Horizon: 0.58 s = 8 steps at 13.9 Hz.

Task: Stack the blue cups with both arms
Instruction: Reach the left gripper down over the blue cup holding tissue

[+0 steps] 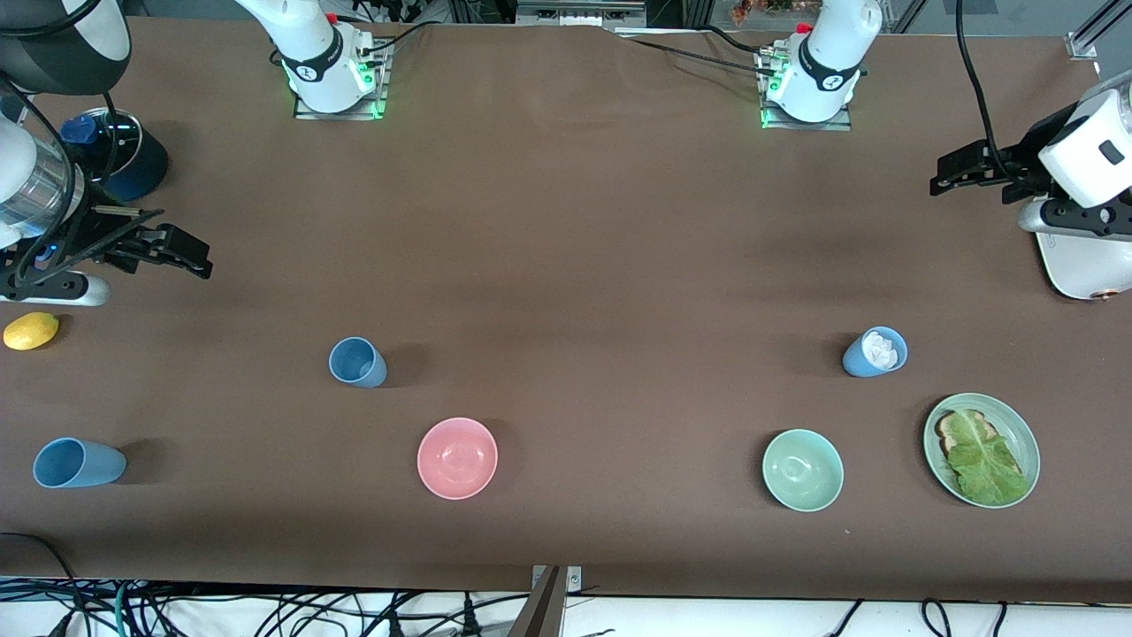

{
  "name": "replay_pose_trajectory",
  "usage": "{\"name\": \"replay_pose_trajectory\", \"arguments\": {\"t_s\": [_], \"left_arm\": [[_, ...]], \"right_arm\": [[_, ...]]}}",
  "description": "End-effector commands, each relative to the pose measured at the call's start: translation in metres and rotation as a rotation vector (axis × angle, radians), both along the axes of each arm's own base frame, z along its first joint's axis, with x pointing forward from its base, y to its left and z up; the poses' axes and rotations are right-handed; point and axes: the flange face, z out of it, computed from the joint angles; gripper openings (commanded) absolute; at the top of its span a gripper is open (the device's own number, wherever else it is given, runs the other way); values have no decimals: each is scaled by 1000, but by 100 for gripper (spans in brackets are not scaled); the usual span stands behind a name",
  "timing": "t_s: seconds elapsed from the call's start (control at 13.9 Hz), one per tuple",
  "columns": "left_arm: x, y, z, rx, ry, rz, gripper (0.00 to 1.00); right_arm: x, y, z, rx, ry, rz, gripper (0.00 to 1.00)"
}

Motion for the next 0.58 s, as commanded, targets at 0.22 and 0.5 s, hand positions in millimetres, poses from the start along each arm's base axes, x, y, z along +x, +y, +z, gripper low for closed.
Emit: {"name": "replay_pose_trajectory", "arguments": {"t_s": [0.22, 0.5], "left_arm": [[23, -14, -2, -11, -44, -36, 100], [43, -7, -33, -7, -36, -35, 100]], "right_arm": [[1, 0, 7, 1, -12, 11, 100], [1, 0, 7, 1, -12, 11, 100]]}}
